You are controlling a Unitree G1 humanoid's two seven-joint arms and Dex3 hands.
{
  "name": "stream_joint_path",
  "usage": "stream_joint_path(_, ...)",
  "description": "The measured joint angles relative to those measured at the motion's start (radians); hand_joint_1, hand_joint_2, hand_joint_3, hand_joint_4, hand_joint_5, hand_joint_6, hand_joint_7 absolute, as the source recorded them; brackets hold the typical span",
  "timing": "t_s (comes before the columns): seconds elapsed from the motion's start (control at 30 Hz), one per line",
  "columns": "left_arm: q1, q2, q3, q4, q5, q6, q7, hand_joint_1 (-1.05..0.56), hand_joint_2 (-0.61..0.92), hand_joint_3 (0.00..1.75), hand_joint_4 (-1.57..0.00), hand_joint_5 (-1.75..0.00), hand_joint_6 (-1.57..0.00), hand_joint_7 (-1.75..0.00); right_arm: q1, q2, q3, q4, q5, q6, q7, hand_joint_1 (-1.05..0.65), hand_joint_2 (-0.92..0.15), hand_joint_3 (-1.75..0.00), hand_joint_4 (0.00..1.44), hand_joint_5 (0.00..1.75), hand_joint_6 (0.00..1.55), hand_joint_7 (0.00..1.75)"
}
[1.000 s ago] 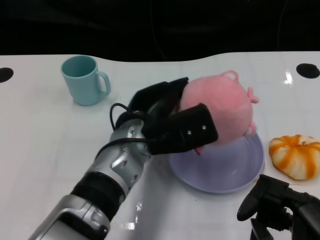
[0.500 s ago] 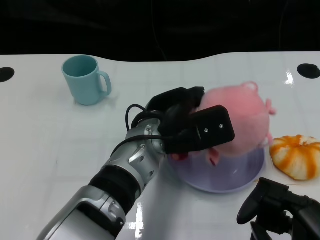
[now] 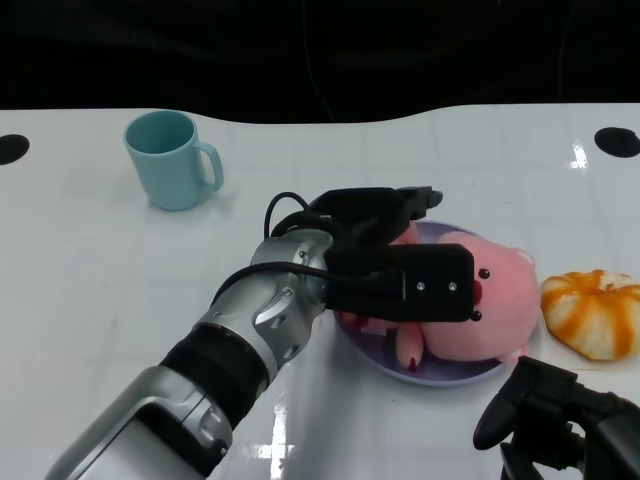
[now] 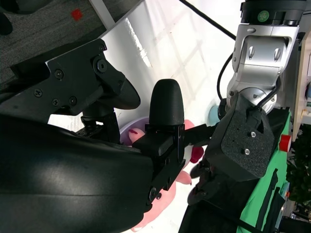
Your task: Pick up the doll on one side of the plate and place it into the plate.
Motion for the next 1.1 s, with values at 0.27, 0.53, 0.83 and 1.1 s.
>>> stream_joint_path(0.27, 0.057, 0.051, -0.009, -0.141, 0.005, 0.001, -0.015, -1.05, 0.92, 0.45, 0.00, 0.00, 0.00, 0.00, -0.002, -0.001, 0.000, -0.001, -0.001, 0.000, 0.001, -0.07, -0.63, -1.13, 0.59, 1.75, 0.50, 1.54)
stream_joint_path(0.53, 0.189, 0.151, 0.046, -0.405, -0.031, 0.001, -0.079, -1.04, 0.92, 0.45, -0.07, -0.04, -0.05, -0.03, -0.006, -0.002, -0.002, 0.000, 0.002, -0.003, 0.003, -0.07, -0.63, -1.13, 0.59, 1.75, 0.50, 1.54)
stream_joint_path(0.83, 0.351, 0.212, 0.162, -0.665, -0.182, -0.026, -0.144, -0.80, 0.92, 0.41, -0.31, -0.23, -0.29, -0.14, -0.004, -0.005, -0.008, 0.000, 0.003, -0.007, 0.008, -0.06, -0.63, -1.13, 0.59, 1.75, 0.50, 1.54)
stream_joint_path(1.1, 0.534, 0.200, 0.306, -0.791, -0.377, -0.115, -0.125, -0.60, 0.92, 0.26, -0.34, -0.89, -0.57, -0.18, -0.009, -0.007, -0.008, 0.000, 0.002, -0.006, 0.008, -0.06, -0.63, -1.13, 0.59, 1.75, 0.50, 1.54)
